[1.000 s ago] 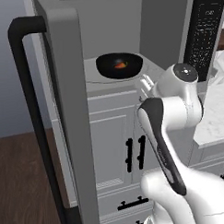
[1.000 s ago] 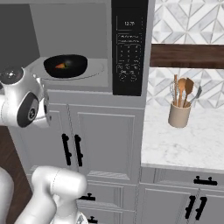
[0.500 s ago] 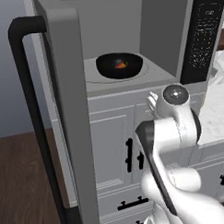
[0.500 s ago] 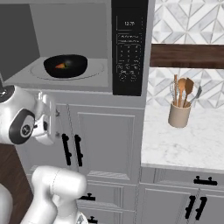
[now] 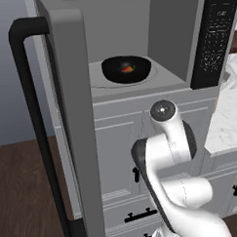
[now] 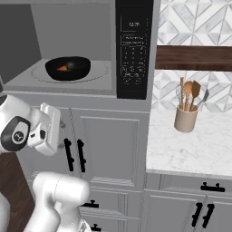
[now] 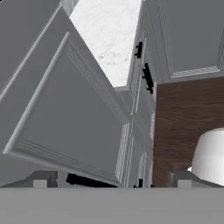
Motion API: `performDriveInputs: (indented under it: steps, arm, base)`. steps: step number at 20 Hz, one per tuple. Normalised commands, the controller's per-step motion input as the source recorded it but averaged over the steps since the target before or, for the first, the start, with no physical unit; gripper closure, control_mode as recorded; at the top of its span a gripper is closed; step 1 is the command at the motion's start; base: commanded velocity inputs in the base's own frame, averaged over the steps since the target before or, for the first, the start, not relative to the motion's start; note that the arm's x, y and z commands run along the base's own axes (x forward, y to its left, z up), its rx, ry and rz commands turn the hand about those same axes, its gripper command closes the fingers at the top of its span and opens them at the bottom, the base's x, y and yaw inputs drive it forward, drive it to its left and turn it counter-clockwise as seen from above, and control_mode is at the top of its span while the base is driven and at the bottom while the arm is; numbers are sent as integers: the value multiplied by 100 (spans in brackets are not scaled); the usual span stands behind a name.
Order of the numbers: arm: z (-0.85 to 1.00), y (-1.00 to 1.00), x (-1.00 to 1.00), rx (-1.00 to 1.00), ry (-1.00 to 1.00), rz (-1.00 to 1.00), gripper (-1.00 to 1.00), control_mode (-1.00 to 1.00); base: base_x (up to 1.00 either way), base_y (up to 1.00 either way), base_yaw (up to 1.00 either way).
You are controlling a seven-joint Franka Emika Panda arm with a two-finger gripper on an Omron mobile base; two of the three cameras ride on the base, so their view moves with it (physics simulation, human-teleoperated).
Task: Pick the bell pepper from the sink and place it in the bowl. Then pick the bowl and place it in the microwave. Then close the microwave door and press the start button.
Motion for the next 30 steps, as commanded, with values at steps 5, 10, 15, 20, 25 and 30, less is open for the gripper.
performDriveInputs:
  steps: [5, 10, 15, 20, 25, 30]
  arm:
    - [-40, 1, 0, -27, 0, -13, -100, -100]
    - [-32, 18, -3, -33, -8, -13, -100, -100]
    - [-25, 48, -18, -43, -18, -10, -100, -100]
    - [-35, 66, -8, -47, -12, -8, -100, -100]
    - [-31, 59, 0, -39, -9, -9, -100, -100]
    - [0, 93, -5, -21, -14, -5, -100, -100]
  base:
    - [0, 0, 0]
    - [0, 0, 0]
    - [0, 0, 0]
    - [0, 0, 0]
    - [0, 0, 0]
    - [0, 0, 0]
